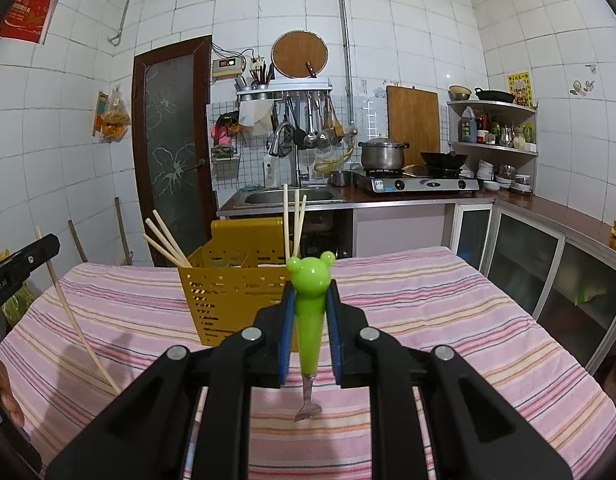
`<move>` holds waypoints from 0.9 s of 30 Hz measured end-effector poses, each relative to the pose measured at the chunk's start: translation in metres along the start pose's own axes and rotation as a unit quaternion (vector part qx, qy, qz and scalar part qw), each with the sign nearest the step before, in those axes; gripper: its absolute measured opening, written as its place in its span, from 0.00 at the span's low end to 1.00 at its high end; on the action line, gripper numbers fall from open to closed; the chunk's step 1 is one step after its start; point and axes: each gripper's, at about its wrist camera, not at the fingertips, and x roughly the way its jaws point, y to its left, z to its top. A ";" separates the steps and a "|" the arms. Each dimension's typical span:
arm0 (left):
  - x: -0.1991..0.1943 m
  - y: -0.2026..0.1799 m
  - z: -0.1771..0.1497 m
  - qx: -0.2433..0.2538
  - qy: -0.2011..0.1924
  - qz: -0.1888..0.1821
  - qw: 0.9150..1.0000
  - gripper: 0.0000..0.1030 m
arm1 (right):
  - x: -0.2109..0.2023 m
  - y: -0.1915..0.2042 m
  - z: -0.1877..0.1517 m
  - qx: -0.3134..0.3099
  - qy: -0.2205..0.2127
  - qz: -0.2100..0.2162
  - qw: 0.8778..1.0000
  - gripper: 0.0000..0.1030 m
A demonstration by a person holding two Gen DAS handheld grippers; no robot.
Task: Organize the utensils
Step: 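Lift the chopstick and frog utensil and carry both over the yellow caddy, then open the left tool and the right tool, dropping both items into the caddy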
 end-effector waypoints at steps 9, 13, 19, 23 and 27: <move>0.001 -0.011 0.045 0.000 -0.039 -0.029 0.999 0.04 | -0.007 0.006 0.036 -0.010 -0.036 0.005 0.999 0.15; 0.003 -0.022 0.078 0.006 -0.075 -0.041 0.996 0.04 | -0.010 0.008 0.060 -0.010 -0.059 0.007 0.998 0.15; 0.020 -0.042 0.114 0.009 -0.115 -0.055 0.992 0.04 | -0.003 0.015 0.108 -0.014 -0.094 0.010 0.995 0.15; 0.046 -0.054 0.125 0.008 -0.127 -0.059 0.990 0.04 | 0.017 0.022 0.127 -0.023 -0.099 0.011 0.995 0.15; 0.081 -0.062 0.125 0.012 -0.126 -0.056 0.990 0.04 | 0.040 0.023 0.134 -0.016 -0.096 0.020 0.995 0.15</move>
